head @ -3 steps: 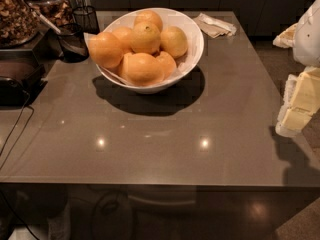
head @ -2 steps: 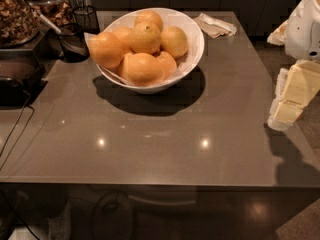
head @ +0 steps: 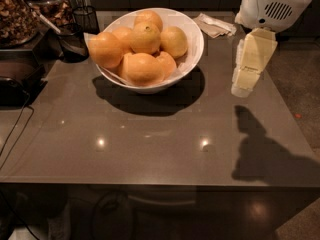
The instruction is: Pick orange from white bowl
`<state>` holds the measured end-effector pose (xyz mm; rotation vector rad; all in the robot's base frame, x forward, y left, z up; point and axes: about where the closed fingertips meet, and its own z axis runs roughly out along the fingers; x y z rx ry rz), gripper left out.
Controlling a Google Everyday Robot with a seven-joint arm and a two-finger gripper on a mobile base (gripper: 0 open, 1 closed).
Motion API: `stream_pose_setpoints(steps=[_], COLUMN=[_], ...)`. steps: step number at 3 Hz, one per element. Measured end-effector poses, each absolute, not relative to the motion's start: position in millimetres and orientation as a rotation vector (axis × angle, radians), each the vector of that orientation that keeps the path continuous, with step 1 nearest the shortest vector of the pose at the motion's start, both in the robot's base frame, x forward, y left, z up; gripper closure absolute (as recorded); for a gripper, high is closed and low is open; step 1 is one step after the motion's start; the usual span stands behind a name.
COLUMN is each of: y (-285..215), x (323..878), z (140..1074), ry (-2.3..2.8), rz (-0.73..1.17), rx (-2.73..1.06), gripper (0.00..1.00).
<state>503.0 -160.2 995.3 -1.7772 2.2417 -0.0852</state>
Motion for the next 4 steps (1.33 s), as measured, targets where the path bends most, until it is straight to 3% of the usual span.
stream_pose_setpoints(steps=[1, 4], y=[-158, -95], x=[508, 610], z=[995, 1017], ry=[2.222, 2.171], rz=[-0.093, 0.121], rx=[-1.767, -1.658], gripper=[0.00, 0.00])
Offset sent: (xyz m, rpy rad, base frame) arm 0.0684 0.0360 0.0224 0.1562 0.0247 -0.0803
